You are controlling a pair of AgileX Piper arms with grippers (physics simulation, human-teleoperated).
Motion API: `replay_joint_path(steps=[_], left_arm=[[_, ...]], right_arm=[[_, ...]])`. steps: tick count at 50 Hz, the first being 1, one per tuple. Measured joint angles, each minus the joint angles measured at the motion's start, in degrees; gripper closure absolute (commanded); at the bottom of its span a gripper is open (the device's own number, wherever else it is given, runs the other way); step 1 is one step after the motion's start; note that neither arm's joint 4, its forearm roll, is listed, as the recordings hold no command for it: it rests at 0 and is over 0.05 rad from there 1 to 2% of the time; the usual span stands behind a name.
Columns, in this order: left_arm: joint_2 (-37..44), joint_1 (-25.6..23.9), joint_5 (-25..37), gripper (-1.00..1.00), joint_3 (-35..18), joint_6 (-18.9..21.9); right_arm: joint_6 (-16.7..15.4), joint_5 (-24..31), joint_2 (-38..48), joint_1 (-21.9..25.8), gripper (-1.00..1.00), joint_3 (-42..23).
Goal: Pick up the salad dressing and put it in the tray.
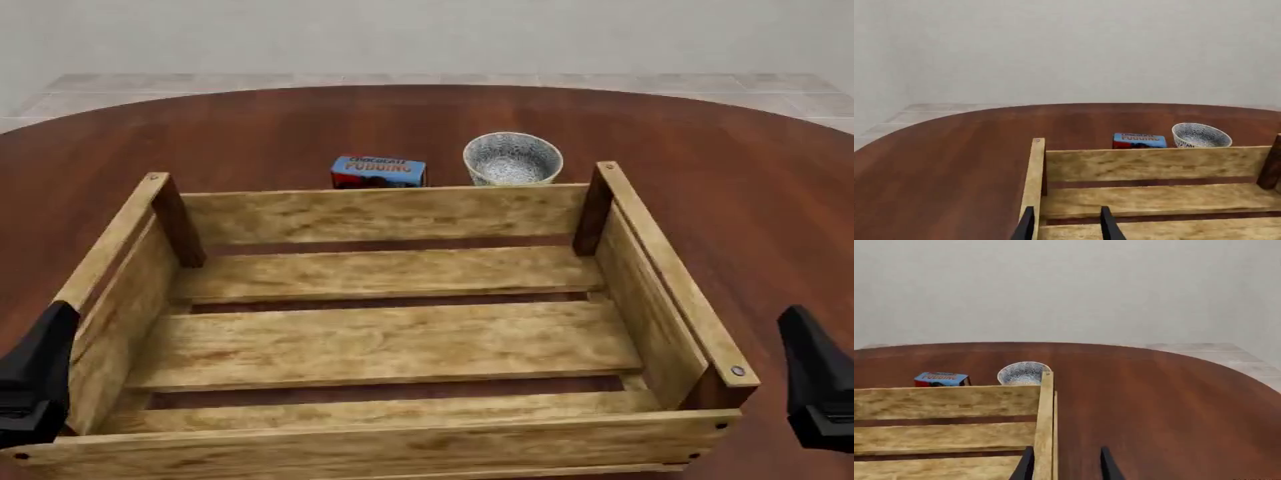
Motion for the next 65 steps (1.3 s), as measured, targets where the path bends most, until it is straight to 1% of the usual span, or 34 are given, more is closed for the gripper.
replay_joint_path(steps=[17,27,36,49,57,65], left_arm=[[-1.82,-0.55,2.05,-1.00,-0.51,0.51],[-2.04,-1.07,3.71,-1.00,-2.27,1.07],[-2.17,-1.55,7.01,-1.00,-5.67,2.73],[-2.05,-1.58,13.63,-1.00,-12.47,4.88],[-0.71,-0.22,16.51,-1.00,-16.58,5.84],[1.56,2.47,18.66,-1.00,-20.23,5.42]], right_arm=[[0.66,-0.01,0.07,0.01,-1.00,-0.10],[1.12,-0.13,0.27,-0.02,-1.00,-0.11],[1.51,-0.70,1.18,0.24,-1.00,-0.11],[1.43,-0.80,1.77,0.50,-1.00,-0.15],[1.32,-0.91,2.11,0.45,-1.00,-0.10],[1.07,-1.22,2.71,0.55,-1.00,-0.06]])
